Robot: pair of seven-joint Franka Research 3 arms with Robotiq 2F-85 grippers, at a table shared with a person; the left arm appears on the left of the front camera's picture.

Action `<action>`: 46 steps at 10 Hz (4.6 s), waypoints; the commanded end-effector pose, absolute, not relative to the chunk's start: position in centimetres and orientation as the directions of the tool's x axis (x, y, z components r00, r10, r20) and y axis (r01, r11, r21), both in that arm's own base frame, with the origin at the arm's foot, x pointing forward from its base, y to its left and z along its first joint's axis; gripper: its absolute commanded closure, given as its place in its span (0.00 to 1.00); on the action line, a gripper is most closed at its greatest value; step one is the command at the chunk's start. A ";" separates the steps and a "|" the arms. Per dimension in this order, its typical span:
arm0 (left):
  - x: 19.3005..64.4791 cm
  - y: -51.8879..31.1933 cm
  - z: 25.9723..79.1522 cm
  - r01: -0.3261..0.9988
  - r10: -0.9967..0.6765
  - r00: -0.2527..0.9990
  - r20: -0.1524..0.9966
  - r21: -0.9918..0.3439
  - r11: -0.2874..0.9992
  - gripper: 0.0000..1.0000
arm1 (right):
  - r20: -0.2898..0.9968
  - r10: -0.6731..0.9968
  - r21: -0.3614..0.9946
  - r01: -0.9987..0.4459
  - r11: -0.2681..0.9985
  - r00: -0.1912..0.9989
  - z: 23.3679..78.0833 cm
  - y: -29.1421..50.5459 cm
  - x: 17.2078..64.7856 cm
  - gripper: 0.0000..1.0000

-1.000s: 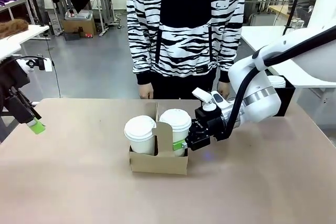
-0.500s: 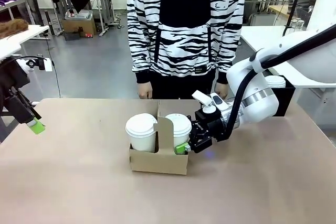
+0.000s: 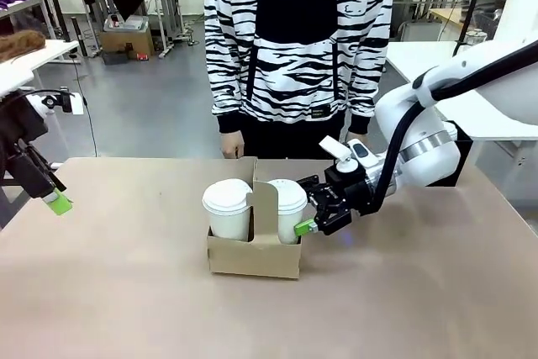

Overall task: Pour a drink into a cup and package it in a carrier.
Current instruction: Insert the held 600 ml Paper Cup into the Cup Carrier.

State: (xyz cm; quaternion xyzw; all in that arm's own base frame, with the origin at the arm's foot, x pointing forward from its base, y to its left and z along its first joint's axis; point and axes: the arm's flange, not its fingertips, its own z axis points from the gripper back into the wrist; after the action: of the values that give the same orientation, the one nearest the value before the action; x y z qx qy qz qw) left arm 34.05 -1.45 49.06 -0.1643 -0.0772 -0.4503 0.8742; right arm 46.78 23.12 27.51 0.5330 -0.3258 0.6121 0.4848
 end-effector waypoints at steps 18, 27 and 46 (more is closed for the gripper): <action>34.0 -1.4 49.3 0.815 -0.764 0.579 0.283 -0.222 0.536 0.00 | 0.794 0.277 0.275 -0.725 0.631 0.542 41.8 -11.3 35.9 0.00; 34.0 -1.4 49.3 0.815 -0.764 0.579 0.283 -0.222 0.536 0.00 | 0.794 0.277 0.275 -0.725 0.631 0.542 41.8 -11.3 35.9 0.00; 34.0 -1.4 49.3 0.815 -0.764 0.579 0.283 -0.222 0.536 0.00 | 0.794 0.277 0.275 -0.725 0.631 0.542 41.8 -11.3 35.9 0.00</action>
State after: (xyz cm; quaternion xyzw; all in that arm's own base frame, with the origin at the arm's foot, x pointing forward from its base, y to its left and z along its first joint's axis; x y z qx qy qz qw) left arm 34.05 -1.56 49.14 -0.1635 -0.0764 -0.4517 0.8738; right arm 36.05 -11.18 41.77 0.3025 -0.3631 0.2984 0.8292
